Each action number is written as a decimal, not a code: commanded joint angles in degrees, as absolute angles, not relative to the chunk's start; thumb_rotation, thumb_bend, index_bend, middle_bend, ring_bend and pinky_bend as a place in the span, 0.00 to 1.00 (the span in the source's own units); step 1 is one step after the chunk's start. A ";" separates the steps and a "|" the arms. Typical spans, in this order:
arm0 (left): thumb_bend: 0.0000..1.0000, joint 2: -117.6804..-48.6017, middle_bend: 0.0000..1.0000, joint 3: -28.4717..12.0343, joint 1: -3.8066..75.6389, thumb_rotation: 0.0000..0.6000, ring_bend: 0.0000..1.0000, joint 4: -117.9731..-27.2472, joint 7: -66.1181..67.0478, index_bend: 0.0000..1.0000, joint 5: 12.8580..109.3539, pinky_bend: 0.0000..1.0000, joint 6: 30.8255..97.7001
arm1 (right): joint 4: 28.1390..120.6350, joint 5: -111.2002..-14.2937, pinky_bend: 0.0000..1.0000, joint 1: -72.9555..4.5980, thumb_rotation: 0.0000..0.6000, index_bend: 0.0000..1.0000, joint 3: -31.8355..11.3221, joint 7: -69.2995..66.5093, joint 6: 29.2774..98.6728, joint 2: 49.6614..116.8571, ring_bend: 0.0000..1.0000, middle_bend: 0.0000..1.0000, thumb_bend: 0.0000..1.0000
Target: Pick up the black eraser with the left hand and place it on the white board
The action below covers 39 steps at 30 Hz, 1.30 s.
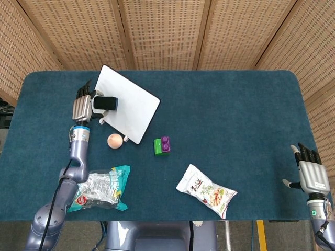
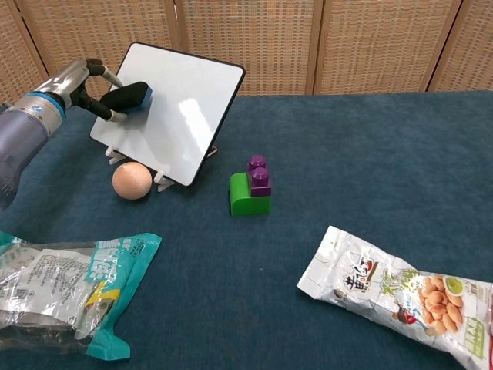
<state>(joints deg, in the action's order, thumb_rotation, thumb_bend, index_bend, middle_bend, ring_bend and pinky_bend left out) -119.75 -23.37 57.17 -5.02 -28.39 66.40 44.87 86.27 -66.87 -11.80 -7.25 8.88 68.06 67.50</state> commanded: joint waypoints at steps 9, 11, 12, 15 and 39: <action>0.19 -119.46 0.00 -23.41 57.18 1.00 0.00 -5.23 -28.32 0.02 66.04 0.00 45.38 | 86.34 -66.96 0.00 -11.81 1.00 0.00 -7.19 8.58 68.16 67.38 0.00 0.00 0.00; 0.19 -119.25 0.00 -23.21 56.94 1.00 0.00 -5.56 -29.24 0.01 66.25 0.00 46.50 | 86.48 -67.11 0.00 -11.78 1.00 0.00 -7.17 8.49 68.28 67.29 0.00 0.00 0.00; 0.19 -119.09 0.00 -23.04 56.77 1.00 0.00 -5.78 -29.94 0.01 66.44 0.00 47.11 | 86.55 -67.17 0.00 -11.75 1.00 0.00 -7.15 8.42 68.34 67.25 0.00 0.00 0.00; 0.19 -118.34 0.00 -21.86 55.88 1.00 0.00 -6.38 -32.57 0.00 67.72 0.00 49.70 | 86.71 -67.41 0.00 -11.68 1.00 0.00 -7.09 8.17 68.50 67.11 0.00 0.00 0.00; 0.00 -75.79 0.00 -4.97 24.86 1.00 0.00 -70.00 -15.59 0.00 78.46 0.00 77.32 | 91.18 -74.69 0.00 -9.47 1.00 0.00 -5.18 5.07 73.94 64.59 0.00 0.00 0.00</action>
<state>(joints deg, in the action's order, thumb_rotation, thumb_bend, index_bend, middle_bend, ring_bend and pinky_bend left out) -90.34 -9.41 36.13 -44.67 -28.46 78.04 68.60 90.74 -74.09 -9.81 -5.43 5.40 73.36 64.90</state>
